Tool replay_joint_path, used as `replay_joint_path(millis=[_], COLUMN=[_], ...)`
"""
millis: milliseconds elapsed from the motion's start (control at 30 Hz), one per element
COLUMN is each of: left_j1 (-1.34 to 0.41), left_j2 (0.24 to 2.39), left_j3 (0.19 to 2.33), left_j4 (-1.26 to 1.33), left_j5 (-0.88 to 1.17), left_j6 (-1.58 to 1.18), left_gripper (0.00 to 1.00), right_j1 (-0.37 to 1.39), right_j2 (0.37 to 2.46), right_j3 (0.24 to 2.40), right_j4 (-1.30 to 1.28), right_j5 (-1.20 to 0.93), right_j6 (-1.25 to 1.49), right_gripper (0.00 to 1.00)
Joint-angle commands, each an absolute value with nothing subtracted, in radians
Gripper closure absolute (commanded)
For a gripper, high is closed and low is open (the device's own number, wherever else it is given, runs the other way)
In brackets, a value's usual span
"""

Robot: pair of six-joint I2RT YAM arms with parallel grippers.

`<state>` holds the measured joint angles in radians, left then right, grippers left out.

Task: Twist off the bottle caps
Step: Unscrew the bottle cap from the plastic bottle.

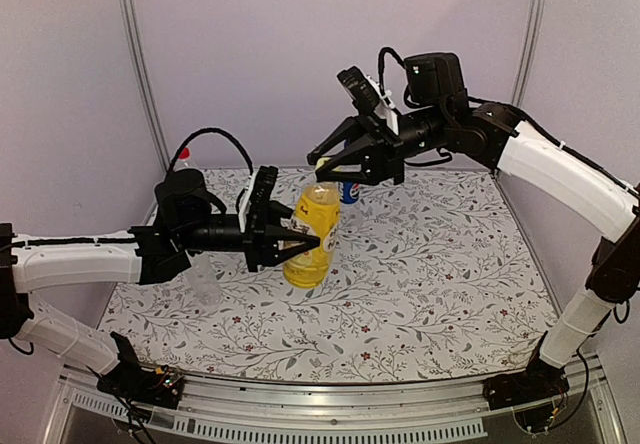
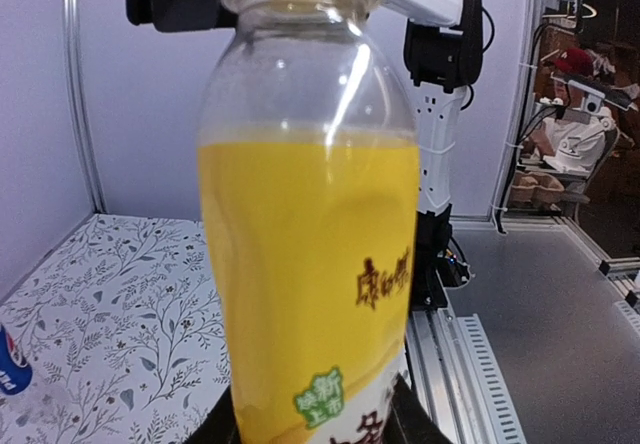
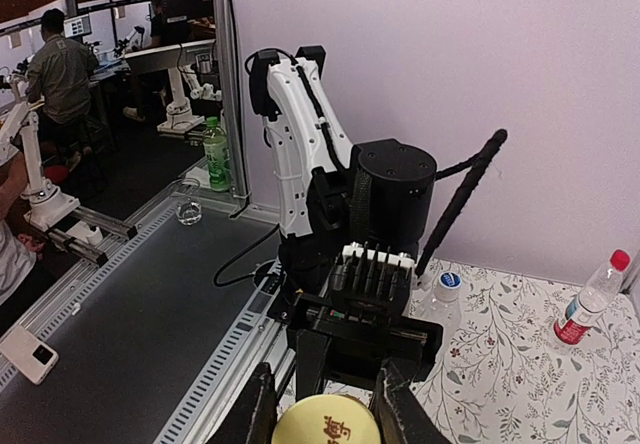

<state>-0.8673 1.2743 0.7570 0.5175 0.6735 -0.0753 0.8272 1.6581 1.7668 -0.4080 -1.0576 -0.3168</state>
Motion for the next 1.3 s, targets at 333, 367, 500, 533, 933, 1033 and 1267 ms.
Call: replay_joint_path(millis=[333, 367, 500, 533, 933, 1033, 1267], left_j1=[-0.849, -0.848, -0.847, -0.847, -0.896, -0.904, -0.916], left_j2=[1.261, 1.262, 1.266, 1.268, 1.279, 1.279, 1.282], left_j3=[0.785, 0.783, 0.79, 0.794, 0.837, 0.843, 0.851], left_j4=[0.483, 0.482, 0.459, 0.446, 0.342, 0.332, 0.315], left_j5=[0.391, 0.381, 0.296, 0.267, 0.003, -0.055, -0.113], left_j6=[-0.064, -0.065, -0.068, -0.07, -0.048, -0.037, -0.023], left_gripper=[0.71, 0.71, 0.71, 0.71, 0.7, 0.69, 0.68], right_j1=[0.807, 0.808, 0.807, 0.807, 0.827, 0.837, 0.861], right_j2=[1.647, 1.641, 1.62, 1.615, 1.623, 1.646, 1.706], right_j3=[1.725, 1.72, 1.709, 1.71, 1.693, 1.705, 1.745], right_j4=[-0.351, -0.343, -0.297, -0.283, -0.129, -0.138, -0.165], right_j5=[-0.825, -0.811, -0.735, -0.682, -0.308, -0.283, -0.296], right_j6=[-0.215, -0.207, -0.146, -0.125, 0.281, 0.295, 0.298], right_gripper=[0.3, 0.24, 0.09, 0.08, 0.1, 0.11, 0.2])
